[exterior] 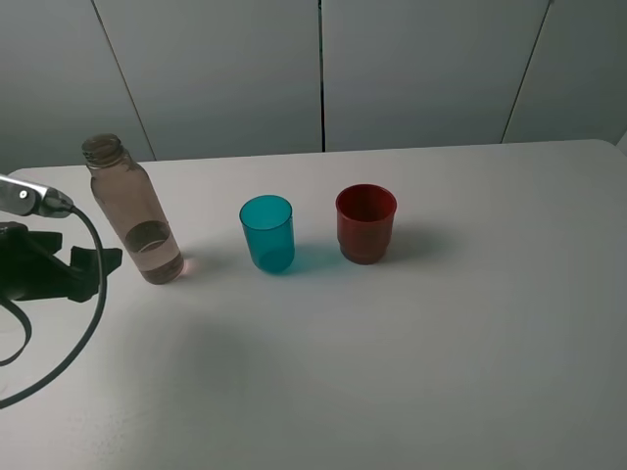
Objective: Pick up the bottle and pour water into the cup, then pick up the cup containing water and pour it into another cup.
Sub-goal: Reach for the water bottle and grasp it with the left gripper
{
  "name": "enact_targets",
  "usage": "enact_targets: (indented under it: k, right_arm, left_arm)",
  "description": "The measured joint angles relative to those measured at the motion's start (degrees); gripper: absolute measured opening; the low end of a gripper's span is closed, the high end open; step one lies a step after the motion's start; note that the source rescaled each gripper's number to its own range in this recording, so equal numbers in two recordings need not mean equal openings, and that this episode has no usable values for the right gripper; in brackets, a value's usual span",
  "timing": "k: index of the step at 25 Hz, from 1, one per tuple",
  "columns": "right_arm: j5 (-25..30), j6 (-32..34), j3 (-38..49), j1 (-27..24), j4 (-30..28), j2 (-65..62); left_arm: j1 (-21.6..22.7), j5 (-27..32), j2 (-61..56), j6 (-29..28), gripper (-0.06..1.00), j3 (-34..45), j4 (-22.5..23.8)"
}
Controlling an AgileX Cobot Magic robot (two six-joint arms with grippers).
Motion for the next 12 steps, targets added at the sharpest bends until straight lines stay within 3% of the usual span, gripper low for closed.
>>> enact_targets:
  k: [6, 12]
  right_arm:
    - [0.00, 0.00, 0.00, 0.00, 0.00, 0.00]
    - [0.00, 0.00, 0.00, 0.00, 0.00, 0.00]
  left_arm:
    - [0.00, -4.71, 0.03, 2.73, 0.99, 0.00, -1.35]
    - [0.00, -5.64, 0.03, 5.33, 0.99, 0.00, -2.05]
